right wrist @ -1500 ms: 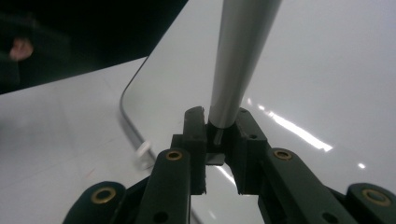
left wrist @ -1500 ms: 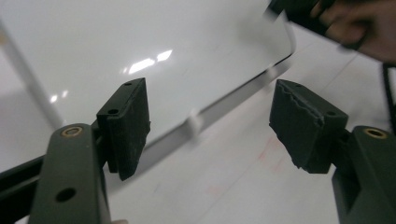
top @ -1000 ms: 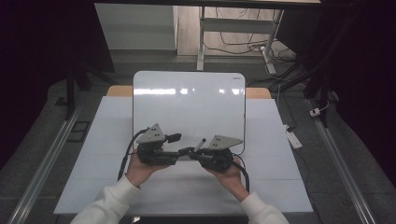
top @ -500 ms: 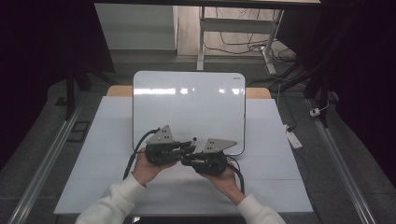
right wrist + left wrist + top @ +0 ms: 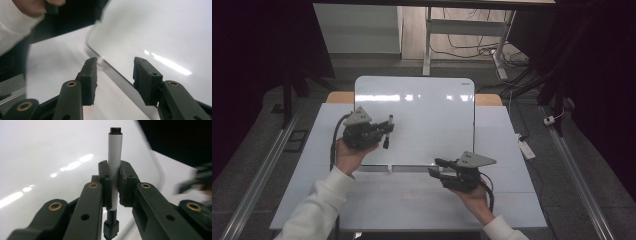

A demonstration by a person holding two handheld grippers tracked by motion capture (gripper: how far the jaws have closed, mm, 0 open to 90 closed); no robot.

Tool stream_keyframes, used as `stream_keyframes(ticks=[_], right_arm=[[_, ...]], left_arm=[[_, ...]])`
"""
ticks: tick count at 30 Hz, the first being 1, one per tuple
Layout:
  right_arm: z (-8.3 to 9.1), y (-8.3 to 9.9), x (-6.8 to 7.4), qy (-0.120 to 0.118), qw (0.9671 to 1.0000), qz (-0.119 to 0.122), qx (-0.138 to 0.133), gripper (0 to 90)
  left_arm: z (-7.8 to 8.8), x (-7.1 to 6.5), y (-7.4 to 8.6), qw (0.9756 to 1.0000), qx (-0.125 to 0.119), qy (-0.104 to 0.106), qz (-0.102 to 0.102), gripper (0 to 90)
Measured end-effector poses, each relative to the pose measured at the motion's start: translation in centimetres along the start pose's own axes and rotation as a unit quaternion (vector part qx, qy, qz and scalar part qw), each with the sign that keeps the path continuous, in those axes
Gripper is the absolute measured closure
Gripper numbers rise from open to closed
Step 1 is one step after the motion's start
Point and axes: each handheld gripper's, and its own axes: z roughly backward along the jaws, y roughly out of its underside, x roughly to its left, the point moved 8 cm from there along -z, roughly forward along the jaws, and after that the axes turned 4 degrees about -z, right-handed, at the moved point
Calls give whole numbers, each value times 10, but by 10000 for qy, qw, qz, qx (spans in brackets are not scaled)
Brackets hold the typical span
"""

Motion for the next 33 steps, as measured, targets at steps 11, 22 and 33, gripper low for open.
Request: stream_keyframes(ticks=[11,22,33], right_arm=[[82,25,-57,1012,9937,-452,-180,524],[97,37,-73,1275,9901,-571,-133,524],[95,41,-75,1306,9895,-604,-113,523]], left_arm=[[-1,80,-18,9944,121,-823,646,812],[-16,115,-19,9870,292,-1264,946,808],[-31,125,-13,9822,335,-1657,812,796]])
